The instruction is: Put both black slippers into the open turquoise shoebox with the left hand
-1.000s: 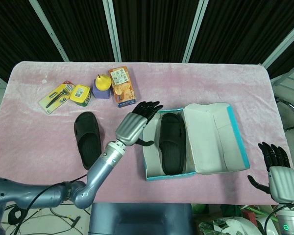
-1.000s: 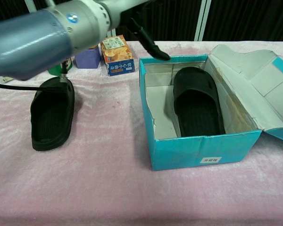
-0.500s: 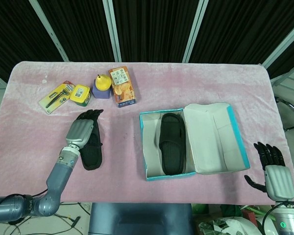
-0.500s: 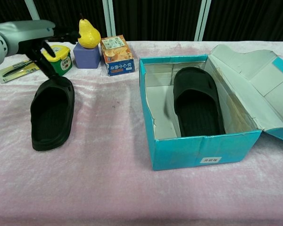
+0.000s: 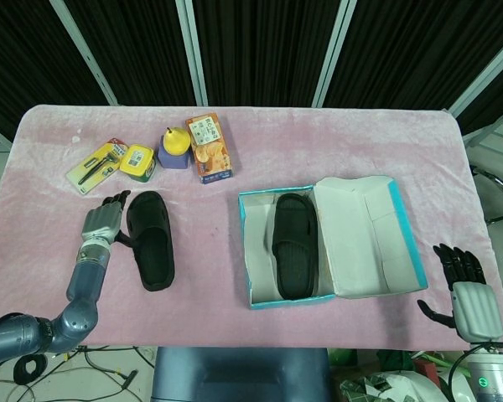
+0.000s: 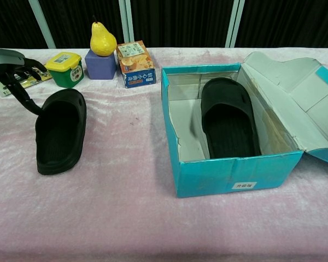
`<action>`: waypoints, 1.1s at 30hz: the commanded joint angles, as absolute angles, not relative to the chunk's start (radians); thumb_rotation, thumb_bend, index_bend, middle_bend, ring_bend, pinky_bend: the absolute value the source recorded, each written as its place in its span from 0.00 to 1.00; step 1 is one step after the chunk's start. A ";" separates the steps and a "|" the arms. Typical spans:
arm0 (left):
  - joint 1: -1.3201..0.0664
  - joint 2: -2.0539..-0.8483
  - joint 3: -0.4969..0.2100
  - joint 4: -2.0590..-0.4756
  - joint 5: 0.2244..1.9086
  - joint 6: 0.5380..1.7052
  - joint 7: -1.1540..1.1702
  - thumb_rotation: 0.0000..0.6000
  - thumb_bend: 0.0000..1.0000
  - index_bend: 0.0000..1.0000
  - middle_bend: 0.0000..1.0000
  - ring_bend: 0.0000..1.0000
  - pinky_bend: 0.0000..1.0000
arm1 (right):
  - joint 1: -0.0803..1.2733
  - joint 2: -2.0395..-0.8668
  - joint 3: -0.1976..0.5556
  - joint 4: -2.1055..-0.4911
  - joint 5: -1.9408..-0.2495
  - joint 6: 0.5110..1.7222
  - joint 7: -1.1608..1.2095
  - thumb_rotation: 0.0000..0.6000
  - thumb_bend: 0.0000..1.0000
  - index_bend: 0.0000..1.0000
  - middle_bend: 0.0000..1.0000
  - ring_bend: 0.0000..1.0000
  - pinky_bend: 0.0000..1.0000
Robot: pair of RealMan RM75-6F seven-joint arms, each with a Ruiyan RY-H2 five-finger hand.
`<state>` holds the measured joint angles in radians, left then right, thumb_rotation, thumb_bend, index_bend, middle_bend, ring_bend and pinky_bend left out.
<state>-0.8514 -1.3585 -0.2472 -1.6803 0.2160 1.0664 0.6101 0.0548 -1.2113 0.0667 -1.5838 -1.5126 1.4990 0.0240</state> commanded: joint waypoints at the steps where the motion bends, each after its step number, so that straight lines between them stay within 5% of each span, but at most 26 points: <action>1: -0.842 -1.341 -0.249 -1.679 0.239 1.061 0.591 1.00 0.00 0.00 0.04 0.05 0.26 | 0.057 -1.213 0.067 -1.583 -1.511 1.496 0.023 1.00 0.11 0.09 0.06 0.00 0.04; 9: -0.874 -1.346 -0.219 -1.644 0.207 0.995 0.636 1.00 0.00 0.00 0.00 0.00 0.14 | 0.061 -1.213 0.067 -1.584 -1.512 1.492 0.020 1.00 0.11 0.09 0.06 0.00 0.04; 21: -0.948 -1.422 -0.192 -1.527 0.144 0.945 0.715 1.00 0.00 0.00 0.02 0.00 0.14 | 0.055 -1.208 0.065 -1.599 -1.511 1.503 0.008 1.00 0.11 0.09 0.06 0.00 0.04; 33: -1.005 -1.483 -0.167 -1.463 0.101 0.900 0.768 1.00 0.00 0.01 0.17 0.18 0.32 | 0.049 -1.203 0.063 -1.613 -1.510 1.511 -0.006 1.00 0.11 0.09 0.06 0.00 0.04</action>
